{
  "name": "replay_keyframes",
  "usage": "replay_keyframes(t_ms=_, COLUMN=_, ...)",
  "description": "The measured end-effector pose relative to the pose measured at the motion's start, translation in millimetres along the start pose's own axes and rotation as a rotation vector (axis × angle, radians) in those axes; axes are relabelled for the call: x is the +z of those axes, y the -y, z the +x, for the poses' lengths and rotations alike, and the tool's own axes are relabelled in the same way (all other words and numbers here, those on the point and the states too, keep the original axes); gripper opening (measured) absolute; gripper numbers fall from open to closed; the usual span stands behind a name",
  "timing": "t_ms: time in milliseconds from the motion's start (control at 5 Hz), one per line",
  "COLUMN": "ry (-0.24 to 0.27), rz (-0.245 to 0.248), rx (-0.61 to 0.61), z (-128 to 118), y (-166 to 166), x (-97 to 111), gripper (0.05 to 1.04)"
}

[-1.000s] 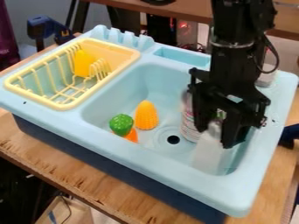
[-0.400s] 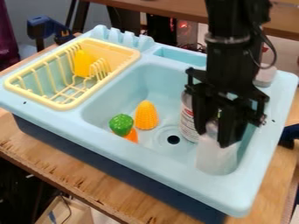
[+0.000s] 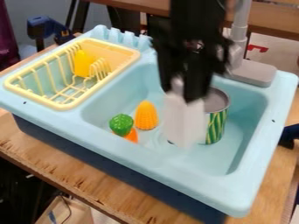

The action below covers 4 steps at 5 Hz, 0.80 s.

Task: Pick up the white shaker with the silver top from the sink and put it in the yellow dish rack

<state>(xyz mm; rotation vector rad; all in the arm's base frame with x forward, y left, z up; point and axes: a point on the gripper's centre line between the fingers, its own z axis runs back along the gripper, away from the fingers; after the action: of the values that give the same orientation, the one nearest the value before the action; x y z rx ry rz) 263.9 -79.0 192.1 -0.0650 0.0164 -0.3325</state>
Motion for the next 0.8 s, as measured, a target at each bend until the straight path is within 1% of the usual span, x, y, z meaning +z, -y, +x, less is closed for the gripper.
replay_keyframes(t_ms=200, ry=0.019, rz=0.023, rx=0.049, z=-11.9, y=-20.8, x=32.9, gripper=0.531)
replay_keyframes(t_ms=400, ry=0.005, rz=0.053, rx=0.104, z=-22.8, y=-52.4, x=50.1, gripper=0.531)
replay_keyframes(t_ms=600, ry=-0.020, rz=0.122, rx=0.159, z=-32.9, y=-80.6, x=60.1, gripper=0.531)
replay_keyframes(t_ms=800, ry=-0.066, rz=0.186, rx=0.179, z=-35.3, y=-107.4, x=53.2, gripper=0.531)
